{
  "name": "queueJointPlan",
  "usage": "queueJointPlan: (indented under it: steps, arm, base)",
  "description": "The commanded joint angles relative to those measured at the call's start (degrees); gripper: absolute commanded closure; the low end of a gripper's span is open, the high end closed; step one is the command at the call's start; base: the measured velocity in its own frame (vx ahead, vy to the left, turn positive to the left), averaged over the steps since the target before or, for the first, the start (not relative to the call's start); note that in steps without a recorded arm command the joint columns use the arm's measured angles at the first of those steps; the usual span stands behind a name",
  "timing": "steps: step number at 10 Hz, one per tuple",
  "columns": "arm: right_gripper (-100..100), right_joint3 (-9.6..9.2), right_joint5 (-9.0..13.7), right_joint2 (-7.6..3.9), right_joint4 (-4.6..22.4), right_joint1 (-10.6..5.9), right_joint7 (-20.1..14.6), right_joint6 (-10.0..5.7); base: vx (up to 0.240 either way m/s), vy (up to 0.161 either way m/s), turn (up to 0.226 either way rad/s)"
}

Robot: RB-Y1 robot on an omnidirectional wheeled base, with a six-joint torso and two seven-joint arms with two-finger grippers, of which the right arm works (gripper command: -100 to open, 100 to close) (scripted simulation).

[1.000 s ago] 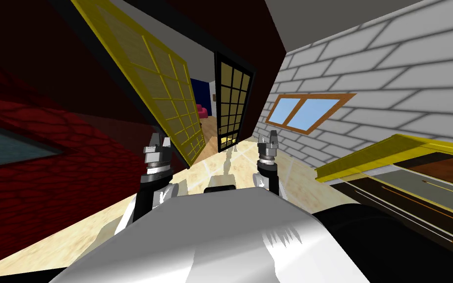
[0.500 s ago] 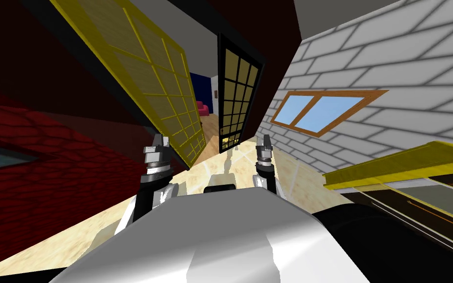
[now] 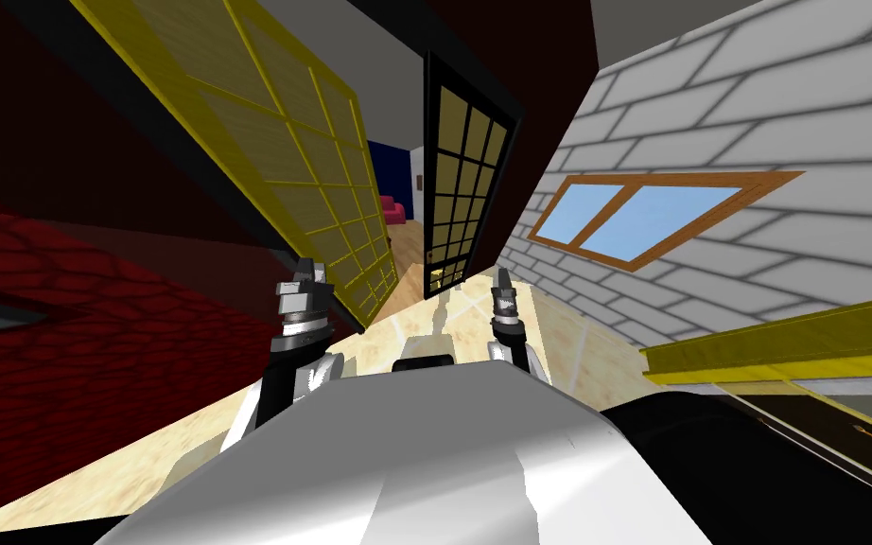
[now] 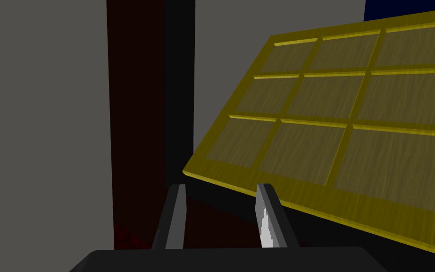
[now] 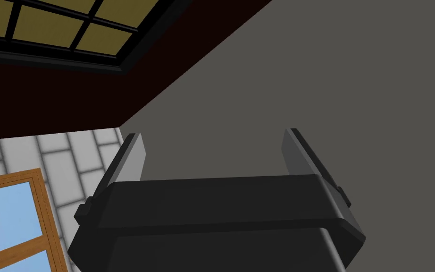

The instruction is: Push the door open

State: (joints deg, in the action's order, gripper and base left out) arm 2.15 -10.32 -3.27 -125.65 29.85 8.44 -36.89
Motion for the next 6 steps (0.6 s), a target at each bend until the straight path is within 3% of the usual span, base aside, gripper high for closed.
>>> queueJointPlan:
  steps: [1, 6]
  arm:
    - [-100, 0.43, -0.75, -0.36, 2.19, 0.29, 1.85, -1.42]
    - [-100, 1.48, -2.65, -1.08, 7.36, 1.22, 6.35, -4.8]
  base:
    - [0.136, 0.013, 0.06]
    - [0.129, 0.0, 0.054]
